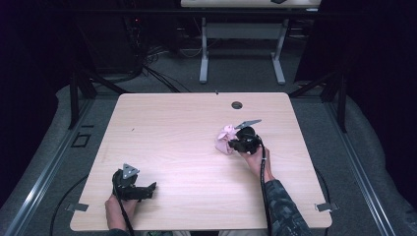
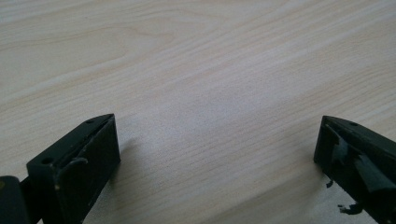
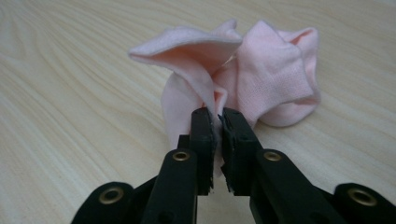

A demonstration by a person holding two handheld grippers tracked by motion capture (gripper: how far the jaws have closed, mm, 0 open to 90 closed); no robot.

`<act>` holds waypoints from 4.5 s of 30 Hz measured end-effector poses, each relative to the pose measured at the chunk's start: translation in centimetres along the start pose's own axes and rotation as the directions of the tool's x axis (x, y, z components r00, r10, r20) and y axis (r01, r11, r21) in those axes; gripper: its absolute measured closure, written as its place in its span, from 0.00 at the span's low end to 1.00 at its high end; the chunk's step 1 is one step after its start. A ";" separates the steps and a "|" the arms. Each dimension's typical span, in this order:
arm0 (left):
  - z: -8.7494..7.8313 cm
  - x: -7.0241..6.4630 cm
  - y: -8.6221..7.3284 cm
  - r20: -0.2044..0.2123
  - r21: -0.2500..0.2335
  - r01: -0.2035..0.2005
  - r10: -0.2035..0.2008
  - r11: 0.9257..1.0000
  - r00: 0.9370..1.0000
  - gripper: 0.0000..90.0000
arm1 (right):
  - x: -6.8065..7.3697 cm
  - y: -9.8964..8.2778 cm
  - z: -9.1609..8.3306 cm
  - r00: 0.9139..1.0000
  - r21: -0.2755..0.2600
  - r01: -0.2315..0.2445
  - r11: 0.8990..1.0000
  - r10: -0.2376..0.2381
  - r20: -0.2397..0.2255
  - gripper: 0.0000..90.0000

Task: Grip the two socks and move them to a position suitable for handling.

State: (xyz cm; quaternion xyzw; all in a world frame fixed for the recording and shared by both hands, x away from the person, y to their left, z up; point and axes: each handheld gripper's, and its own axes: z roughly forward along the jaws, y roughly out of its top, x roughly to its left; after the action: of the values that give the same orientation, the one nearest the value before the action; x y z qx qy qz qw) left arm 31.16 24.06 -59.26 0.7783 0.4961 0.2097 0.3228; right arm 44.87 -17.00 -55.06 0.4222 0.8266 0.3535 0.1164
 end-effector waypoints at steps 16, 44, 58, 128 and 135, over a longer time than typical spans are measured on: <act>0.0 0.0 0.0 -0.002 -0.001 0.006 -0.006 1.000 1.000 0.00 | 1.0 -0.7 -1.7 0.998 -0.007 0.033 0.999 -0.033 -0.046 0.50; 0.0 0.0 0.0 -0.005 -0.002 0.013 -0.013 1.000 1.000 0.00 | 7.0 -2.8 -7.6 0.968 -0.099 0.095 0.991 -0.115 -0.224 0.89; 0.0 0.0 0.0 -0.005 -0.002 0.013 -0.013 1.000 1.000 0.00 | 13.1 -6.7 -6.1 0.911 0.037 0.194 0.980 -0.166 -0.377 0.88; 0.0 0.0 0.0 -0.005 -0.003 0.013 -0.013 1.000 1.000 0.00 | -2.7 1.9 3.8 0.991 0.008 -0.106 0.994 0.105 0.088 0.90; 0.0 0.0 0.0 -0.005 -0.003 0.013 -0.013 1.000 1.000 0.00 | -0.4 2.3 -0.7 0.999 -0.063 -0.030 0.998 0.032 0.028 0.91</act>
State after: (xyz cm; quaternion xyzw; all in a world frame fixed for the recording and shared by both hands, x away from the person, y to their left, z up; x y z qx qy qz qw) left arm 31.17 24.06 -59.29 0.7739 0.5018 0.2104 0.3239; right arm 46.22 -16.72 -53.03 0.4363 0.8066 0.3750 0.1359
